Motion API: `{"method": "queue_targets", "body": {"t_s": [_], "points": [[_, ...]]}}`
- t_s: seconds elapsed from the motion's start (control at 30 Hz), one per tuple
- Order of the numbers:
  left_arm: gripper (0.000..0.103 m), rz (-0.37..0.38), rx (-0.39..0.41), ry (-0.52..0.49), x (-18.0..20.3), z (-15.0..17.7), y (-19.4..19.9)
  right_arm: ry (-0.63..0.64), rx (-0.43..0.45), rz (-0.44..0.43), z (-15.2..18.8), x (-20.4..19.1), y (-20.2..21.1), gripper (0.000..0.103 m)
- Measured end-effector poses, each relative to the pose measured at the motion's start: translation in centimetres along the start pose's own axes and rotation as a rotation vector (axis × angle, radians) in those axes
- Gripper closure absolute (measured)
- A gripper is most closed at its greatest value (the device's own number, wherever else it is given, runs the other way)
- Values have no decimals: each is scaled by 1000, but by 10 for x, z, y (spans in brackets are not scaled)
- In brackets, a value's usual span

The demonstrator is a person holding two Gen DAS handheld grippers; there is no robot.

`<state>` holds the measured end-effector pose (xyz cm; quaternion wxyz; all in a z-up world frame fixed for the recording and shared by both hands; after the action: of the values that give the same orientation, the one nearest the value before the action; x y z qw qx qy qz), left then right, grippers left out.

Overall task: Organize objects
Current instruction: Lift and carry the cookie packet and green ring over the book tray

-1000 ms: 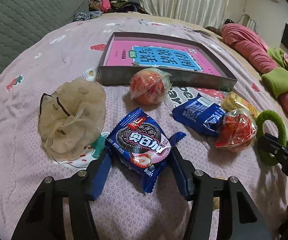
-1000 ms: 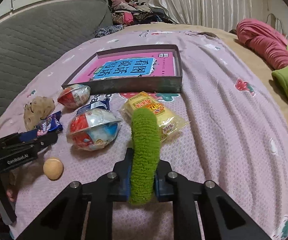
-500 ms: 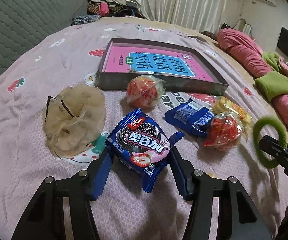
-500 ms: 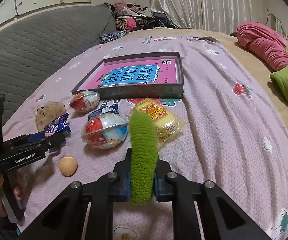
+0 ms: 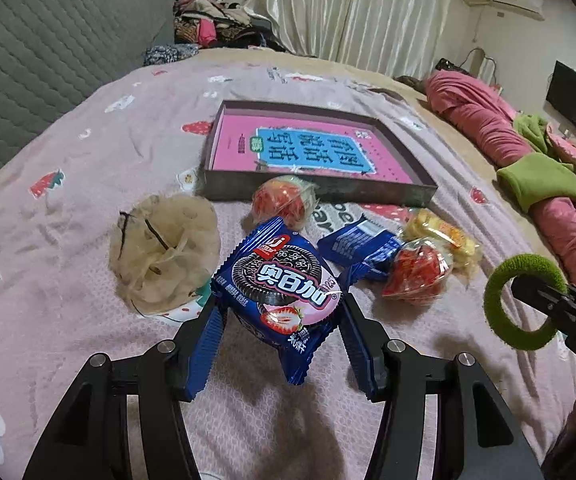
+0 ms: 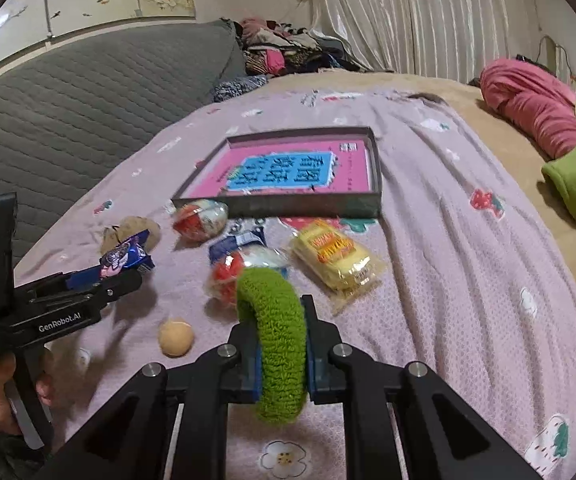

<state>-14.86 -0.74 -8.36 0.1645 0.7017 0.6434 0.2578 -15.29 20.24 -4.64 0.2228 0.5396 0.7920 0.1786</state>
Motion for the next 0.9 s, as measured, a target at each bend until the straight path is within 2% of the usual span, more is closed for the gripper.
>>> {"method": "queue_targets", "body": {"t_s": [0.43,0.9], "points": [[45,6,62,-16,12,-29,39,37,61,1,-29,-22,29,88],[45,-1,137,-34,20,-85,60,56,136,-21,-81,-32,40,88]]}}
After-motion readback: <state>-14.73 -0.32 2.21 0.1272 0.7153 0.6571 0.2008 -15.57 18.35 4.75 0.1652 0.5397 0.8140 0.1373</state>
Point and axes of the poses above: each gripper's, at about its wrist camera, not at the fingertips, and y roughly against the way its jaws point, x to its right, z to its underside, the point moved 7 cm from there along -y, roughly the way its jaws point, and after that the axes turned 12 degrees about x, right-handed, at the moved point
